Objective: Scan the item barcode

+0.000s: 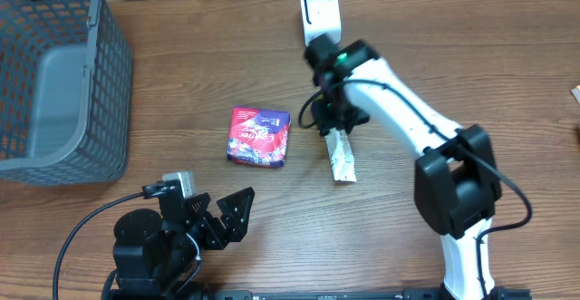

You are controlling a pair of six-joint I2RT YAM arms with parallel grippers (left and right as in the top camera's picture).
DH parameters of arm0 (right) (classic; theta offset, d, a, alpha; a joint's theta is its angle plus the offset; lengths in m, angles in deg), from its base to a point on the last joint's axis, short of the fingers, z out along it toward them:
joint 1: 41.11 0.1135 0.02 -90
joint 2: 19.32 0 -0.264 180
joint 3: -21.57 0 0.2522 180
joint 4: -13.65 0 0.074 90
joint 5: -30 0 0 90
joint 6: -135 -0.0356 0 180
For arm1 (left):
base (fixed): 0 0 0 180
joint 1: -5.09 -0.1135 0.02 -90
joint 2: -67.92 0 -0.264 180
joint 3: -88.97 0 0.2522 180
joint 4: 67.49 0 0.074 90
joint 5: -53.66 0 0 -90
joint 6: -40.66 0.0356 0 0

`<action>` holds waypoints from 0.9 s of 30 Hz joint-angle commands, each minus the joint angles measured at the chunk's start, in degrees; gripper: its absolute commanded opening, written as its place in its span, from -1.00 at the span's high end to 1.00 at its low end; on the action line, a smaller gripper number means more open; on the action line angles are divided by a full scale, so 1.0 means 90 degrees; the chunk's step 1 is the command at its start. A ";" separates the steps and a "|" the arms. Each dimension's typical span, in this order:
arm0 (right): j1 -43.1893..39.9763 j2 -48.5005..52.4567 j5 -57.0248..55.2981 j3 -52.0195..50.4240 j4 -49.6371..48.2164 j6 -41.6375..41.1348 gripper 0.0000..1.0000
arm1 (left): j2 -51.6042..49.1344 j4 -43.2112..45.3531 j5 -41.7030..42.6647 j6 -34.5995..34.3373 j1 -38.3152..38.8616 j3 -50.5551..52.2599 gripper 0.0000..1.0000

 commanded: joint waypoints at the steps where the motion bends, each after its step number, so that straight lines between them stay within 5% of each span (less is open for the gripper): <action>1: 0.0430 -0.0019 -0.1418 -0.0556 -0.0357 -0.0466 -0.25 | 0.0027 0.0007 0.0044 -0.0066 -0.0027 -0.0036 -1.00; 10: 0.0780 -0.0019 -0.1996 -0.1282 -0.1132 -0.0639 -0.29 | 0.0027 0.0007 0.0044 -0.0066 -0.0024 -0.0036 -1.00; 12: 0.0780 -0.0019 -0.1996 -0.1353 -0.1224 -0.0777 -0.13 | 0.0027 0.0007 0.0044 -0.0066 -0.0024 -0.0036 -1.00; 17: 0.0767 -0.0019 -0.1933 -0.1358 -0.1290 -0.1190 0.86 | 0.0027 0.0007 0.0044 -0.0066 -0.0024 -0.0036 -1.00; 27: 0.0600 -0.0019 0.0532 -0.0670 -0.0818 -0.0998 0.92 | 0.0027 0.0007 0.0044 -0.0066 -0.0024 -0.0036 -0.99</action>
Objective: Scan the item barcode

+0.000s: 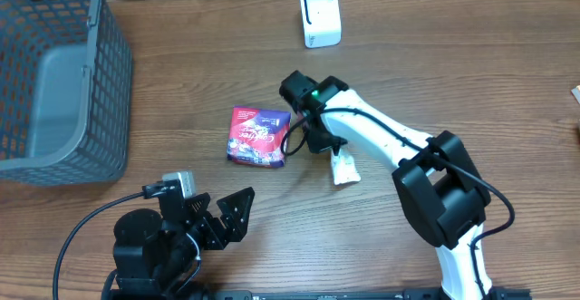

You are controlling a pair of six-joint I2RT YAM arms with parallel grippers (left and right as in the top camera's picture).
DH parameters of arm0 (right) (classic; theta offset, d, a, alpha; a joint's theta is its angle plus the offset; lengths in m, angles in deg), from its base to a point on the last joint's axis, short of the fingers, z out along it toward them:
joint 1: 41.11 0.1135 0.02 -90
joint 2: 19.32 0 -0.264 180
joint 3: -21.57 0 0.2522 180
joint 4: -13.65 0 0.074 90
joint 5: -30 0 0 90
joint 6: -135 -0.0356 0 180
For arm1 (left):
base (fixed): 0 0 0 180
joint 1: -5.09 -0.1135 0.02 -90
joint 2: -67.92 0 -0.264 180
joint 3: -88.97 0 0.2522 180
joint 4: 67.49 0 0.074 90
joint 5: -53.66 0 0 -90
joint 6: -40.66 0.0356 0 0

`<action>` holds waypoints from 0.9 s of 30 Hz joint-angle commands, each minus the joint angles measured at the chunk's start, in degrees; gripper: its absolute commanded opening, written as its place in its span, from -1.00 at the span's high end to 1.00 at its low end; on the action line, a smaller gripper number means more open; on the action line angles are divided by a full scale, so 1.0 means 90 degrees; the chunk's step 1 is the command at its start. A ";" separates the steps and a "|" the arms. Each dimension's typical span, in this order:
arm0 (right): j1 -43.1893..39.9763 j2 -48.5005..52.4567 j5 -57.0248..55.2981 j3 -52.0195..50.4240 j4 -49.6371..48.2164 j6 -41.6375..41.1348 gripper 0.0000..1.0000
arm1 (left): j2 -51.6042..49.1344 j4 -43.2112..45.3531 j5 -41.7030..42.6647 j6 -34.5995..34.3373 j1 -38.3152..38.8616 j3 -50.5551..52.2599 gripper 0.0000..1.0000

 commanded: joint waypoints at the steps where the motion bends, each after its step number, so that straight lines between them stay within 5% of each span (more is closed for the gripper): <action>1: -0.0114 0.0032 0.1814 0.0520 0.0148 0.0199 0.93 | 0.0027 0.0007 0.0044 -0.0063 -0.0024 -0.0036 -1.00; 11: -0.1486 0.0032 0.6229 0.0857 0.0272 0.1197 0.93 | 0.0027 0.0007 0.0044 -0.0063 -0.0024 -0.0036 -1.00; 25: -0.3196 0.0032 0.7366 -0.1814 -0.1491 0.0753 0.93 | 0.0027 0.0007 0.0044 -0.0063 -0.0027 -0.0036 -1.00; 27: -0.3417 0.0032 0.6926 -0.1911 -0.1532 0.0733 0.72 | 0.0027 0.0007 0.0044 -0.0063 -0.0024 -0.0036 -1.00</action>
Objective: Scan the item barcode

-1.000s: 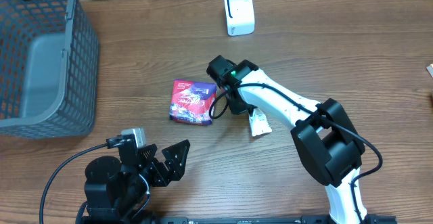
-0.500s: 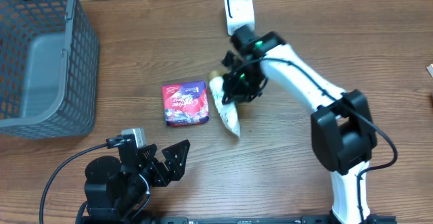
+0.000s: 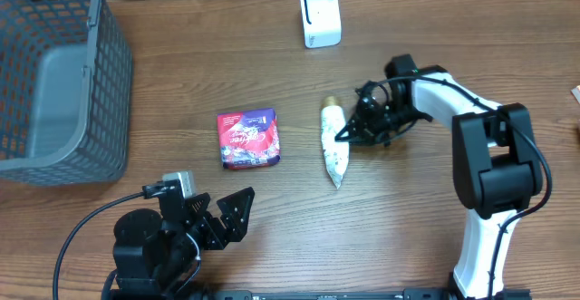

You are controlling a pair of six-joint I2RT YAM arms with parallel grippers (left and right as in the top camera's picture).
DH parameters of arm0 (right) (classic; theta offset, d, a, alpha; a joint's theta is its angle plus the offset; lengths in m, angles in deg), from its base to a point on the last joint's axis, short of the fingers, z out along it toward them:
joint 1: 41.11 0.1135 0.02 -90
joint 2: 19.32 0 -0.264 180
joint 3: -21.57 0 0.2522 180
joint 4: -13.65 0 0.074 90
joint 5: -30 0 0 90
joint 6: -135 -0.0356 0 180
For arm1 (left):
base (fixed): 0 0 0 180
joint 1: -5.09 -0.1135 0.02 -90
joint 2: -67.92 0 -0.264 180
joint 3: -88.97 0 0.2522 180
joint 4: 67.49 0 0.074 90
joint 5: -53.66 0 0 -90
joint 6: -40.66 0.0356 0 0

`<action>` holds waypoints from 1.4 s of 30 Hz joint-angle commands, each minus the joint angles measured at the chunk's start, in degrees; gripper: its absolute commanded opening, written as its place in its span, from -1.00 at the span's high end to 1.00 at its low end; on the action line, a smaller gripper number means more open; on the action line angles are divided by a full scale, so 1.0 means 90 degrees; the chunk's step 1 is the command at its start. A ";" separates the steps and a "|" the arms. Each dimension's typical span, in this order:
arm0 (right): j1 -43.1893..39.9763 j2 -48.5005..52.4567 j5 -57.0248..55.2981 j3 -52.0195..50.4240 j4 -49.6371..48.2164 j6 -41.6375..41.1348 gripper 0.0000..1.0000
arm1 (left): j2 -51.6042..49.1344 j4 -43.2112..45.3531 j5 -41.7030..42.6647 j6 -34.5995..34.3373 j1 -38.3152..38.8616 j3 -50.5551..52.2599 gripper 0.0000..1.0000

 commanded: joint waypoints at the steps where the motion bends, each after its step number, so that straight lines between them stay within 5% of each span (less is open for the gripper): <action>1: -0.0444 -0.0066 -0.0476 -0.0151 0.0019 -0.0243 0.48 | 0.0027 0.0010 0.0044 -0.0066 -0.0027 -0.0036 -0.99; 3: -0.0624 -0.0066 -0.1122 -0.0114 0.0138 -0.0240 0.30 | 0.0027 0.0010 0.0044 -0.0066 -0.0027 -0.0036 -1.00; 11: -0.1005 -0.0068 -0.3716 0.1090 0.1688 -0.0180 0.14 | 0.0027 0.0010 0.0044 -0.0066 -0.0027 -0.0036 -1.00; 16: -0.0906 -0.0068 -0.3900 0.2404 0.2934 0.0119 0.14 | 0.0027 0.0010 0.0044 -0.0066 -0.0027 -0.0036 -0.99; 19: -0.0704 -0.0068 -0.3903 0.3079 0.3543 0.0226 0.32 | 0.0027 0.0010 0.0044 -0.0066 -0.0027 -0.0036 -0.99; 21: -0.0491 -0.0068 -0.3905 0.3330 0.3774 0.0226 0.79 | 0.0027 0.0010 0.0044 -0.0066 -0.0027 -0.0036 -1.00; 22: -0.0367 -0.0068 -0.3908 0.3361 0.3801 0.0226 0.86 | 0.0027 0.0010 0.0044 -0.0066 -0.0027 -0.0036 -0.99; 27: 0.0342 -0.0066 -0.4337 0.3186 0.3779 0.0187 0.61 | 0.0027 0.0010 0.0044 -0.0066 -0.0027 -0.0036 -0.99; 32: 0.1039 -0.0066 -0.5493 0.2871 0.3674 -0.0478 0.56 | 0.0027 0.0010 0.0044 -0.0066 -0.0027 -0.0036 -1.00; 42: 0.1455 -0.0066 -0.5799 0.2110 0.2824 -0.0882 0.87 | 0.0027 0.0010 0.0044 -0.0066 -0.0027 -0.0036 -0.99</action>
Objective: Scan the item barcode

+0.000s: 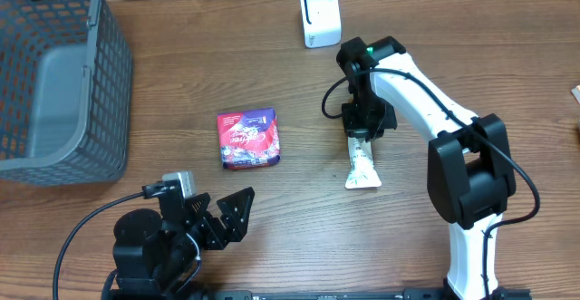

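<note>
The white scanner [320,15] stands upright at the back of the table. My right gripper [361,137] points down in front of it, shut on the top end of a long white packet [362,166] whose lower end trails toward the front. The arm's wrist hides the fingers themselves. A purple snack packet [248,139] lies flat on the table to the left of it. My left gripper [227,217] rests open near the front edge, with nothing between its fingers.
A grey wire basket [109,82] takes up the back left corner. The wooden table [453,46] shows bare wood to the right of the right arm.
The white packet lay on the table with my right gripper beside it on the right. Now the gripper is over its top end and the packet sits further right, turned. The left arm is unchanged.
My right gripper first held the white packet just in front of the scanner. Then it was lower, next to the purple packet. Later the white packet lay loose, the purple one sat shifted left, and the gripper stood to the right. Now it grips the white packet again.
</note>
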You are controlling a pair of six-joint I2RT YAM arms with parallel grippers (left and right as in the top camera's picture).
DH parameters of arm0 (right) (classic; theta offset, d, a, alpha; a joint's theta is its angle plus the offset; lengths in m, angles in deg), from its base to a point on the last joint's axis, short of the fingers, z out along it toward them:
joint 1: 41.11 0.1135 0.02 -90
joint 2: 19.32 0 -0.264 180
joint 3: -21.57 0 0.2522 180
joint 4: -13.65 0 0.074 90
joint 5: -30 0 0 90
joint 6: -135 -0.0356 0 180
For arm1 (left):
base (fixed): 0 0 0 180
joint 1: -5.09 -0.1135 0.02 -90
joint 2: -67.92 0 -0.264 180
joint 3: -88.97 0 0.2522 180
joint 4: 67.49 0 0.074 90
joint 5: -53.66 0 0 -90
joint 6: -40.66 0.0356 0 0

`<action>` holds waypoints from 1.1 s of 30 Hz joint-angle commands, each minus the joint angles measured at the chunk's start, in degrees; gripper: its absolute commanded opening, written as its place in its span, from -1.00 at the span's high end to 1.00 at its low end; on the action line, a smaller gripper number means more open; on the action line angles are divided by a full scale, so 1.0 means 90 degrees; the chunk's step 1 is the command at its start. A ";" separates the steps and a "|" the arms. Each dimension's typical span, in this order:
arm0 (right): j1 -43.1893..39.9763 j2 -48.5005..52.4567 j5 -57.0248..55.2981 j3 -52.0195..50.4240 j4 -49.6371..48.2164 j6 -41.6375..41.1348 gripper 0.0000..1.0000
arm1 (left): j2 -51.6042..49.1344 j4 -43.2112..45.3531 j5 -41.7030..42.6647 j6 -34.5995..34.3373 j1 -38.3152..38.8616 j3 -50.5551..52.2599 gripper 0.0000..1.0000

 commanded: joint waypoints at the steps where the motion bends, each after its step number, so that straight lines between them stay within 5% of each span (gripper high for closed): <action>1: -0.0019 -0.0063 -0.0197 -0.0262 -0.0340 -0.0270 0.92 | 0.0027 0.0007 0.0044 -0.0066 -0.0027 -0.0036 -1.00; 9: -0.0039 -0.0063 -0.0372 -0.0673 -0.1003 -0.0265 0.93 | 0.0027 0.0007 0.0044 -0.0066 -0.0027 -0.0036 -1.00; 15: -0.0073 -0.0102 -0.0427 0.0311 0.0126 -0.0265 0.92 | 0.0027 0.0007 0.0044 -0.0066 -0.0024 -0.0036 -1.00; 22: 0.0107 -0.0102 0.0750 0.1056 0.0869 0.0984 0.33 | 0.0027 0.0007 0.0044 -0.0066 -0.0027 -0.0036 -1.00; 27: 0.0240 -0.0087 0.0736 0.0731 0.0498 0.0959 0.80 | 0.0027 0.0007 0.0044 -0.0066 -0.0027 -0.0036 -0.99; 33: 0.0316 -0.0085 0.0634 0.0112 -0.0160 0.0787 0.89 | 0.0027 0.0007 0.0044 -0.0066 -0.0024 -0.0036 -0.99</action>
